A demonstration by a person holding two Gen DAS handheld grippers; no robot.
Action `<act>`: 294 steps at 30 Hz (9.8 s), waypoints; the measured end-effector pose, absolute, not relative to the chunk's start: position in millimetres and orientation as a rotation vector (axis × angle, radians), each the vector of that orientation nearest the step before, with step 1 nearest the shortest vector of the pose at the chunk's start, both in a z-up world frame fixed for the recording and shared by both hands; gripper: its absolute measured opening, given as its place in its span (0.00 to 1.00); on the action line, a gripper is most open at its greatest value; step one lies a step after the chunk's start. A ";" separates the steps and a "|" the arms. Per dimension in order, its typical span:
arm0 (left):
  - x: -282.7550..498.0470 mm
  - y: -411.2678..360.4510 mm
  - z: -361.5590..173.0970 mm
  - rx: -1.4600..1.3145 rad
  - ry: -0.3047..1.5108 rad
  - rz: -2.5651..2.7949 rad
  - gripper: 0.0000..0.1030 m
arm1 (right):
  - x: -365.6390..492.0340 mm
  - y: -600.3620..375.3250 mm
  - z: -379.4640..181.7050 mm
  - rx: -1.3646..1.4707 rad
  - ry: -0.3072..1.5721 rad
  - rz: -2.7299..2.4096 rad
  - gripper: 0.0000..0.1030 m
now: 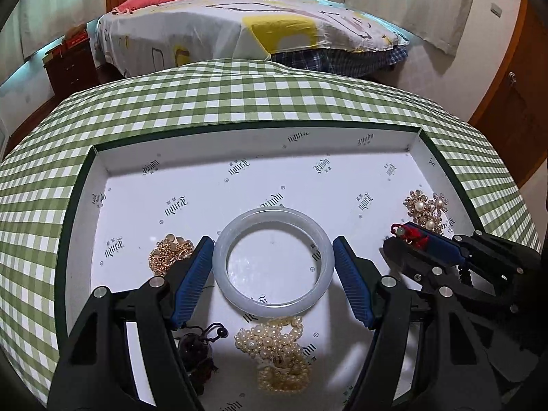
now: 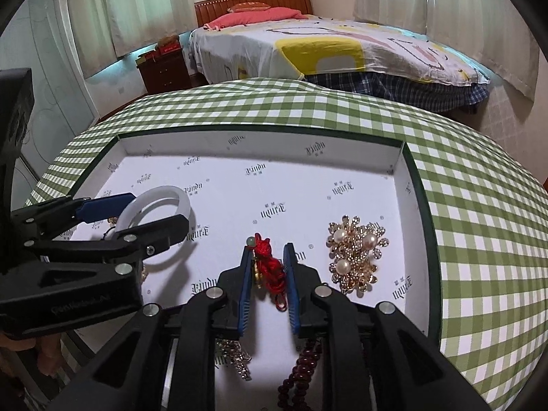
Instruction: Organize jewelry
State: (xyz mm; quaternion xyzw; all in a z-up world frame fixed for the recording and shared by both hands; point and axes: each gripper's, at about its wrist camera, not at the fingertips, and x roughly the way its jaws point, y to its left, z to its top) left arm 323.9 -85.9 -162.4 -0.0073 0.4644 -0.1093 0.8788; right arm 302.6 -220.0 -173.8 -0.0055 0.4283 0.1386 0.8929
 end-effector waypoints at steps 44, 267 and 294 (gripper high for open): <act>290.5 -67.1 -129.9 -0.098 0.827 -0.229 0.76 | 276.6 -220.5 -145.9 -0.037 0.770 0.251 0.53; 337.2 -53.2 -125.5 0.002 0.848 -0.109 0.87 | 323.8 -224.5 -128.2 -0.006 0.804 0.194 0.76; 132.8 -20.2 -53.8 -0.068 0.654 -0.045 0.95 | 152.6 -231.1 -72.1 -0.019 0.608 0.158 0.80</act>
